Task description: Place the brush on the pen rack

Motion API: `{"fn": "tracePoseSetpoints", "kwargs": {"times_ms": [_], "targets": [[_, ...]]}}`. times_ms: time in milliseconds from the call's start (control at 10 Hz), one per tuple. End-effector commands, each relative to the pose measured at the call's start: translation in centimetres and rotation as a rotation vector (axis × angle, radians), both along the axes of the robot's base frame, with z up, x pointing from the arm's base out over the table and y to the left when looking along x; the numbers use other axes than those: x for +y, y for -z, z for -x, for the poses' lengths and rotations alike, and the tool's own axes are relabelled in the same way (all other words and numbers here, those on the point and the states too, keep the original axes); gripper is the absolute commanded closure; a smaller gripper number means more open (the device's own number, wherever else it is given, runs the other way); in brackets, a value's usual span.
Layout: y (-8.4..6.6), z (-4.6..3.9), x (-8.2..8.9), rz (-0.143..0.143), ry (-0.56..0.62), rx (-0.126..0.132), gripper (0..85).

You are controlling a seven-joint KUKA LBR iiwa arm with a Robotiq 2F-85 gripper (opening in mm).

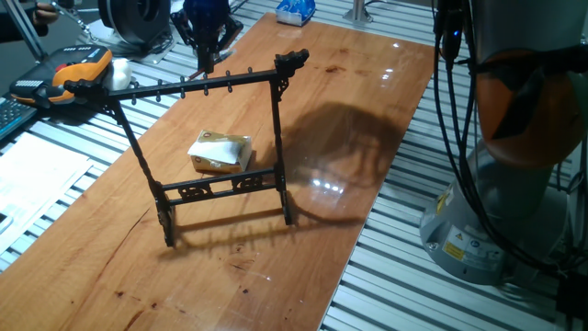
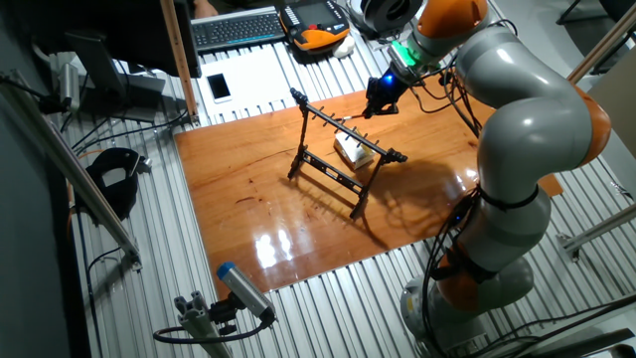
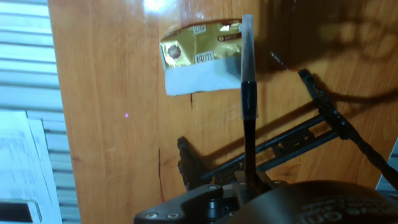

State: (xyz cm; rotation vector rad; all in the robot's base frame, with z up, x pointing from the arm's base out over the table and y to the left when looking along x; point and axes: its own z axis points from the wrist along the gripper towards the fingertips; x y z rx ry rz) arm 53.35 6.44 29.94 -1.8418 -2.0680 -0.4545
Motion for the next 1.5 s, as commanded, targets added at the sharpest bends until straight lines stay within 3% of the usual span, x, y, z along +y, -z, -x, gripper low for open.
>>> {"fn": "tracePoseSetpoints", "kwargs": {"times_ms": [0, 400, 600, 1200, 1400], "targets": [[0.0, 0.02, 0.0, -0.011, -0.004, -0.002, 85.0], [0.2, 0.05, 0.1, -0.019, -0.009, -0.02, 85.0], [0.4, 0.06, 0.1, -0.041, -0.015, -0.035, 85.0], [1.1, 0.39, 0.4, -0.045, -0.028, -0.091, 85.0], [1.1, 0.41, 0.4, -0.051, -0.029, -0.121, 85.0]]}}
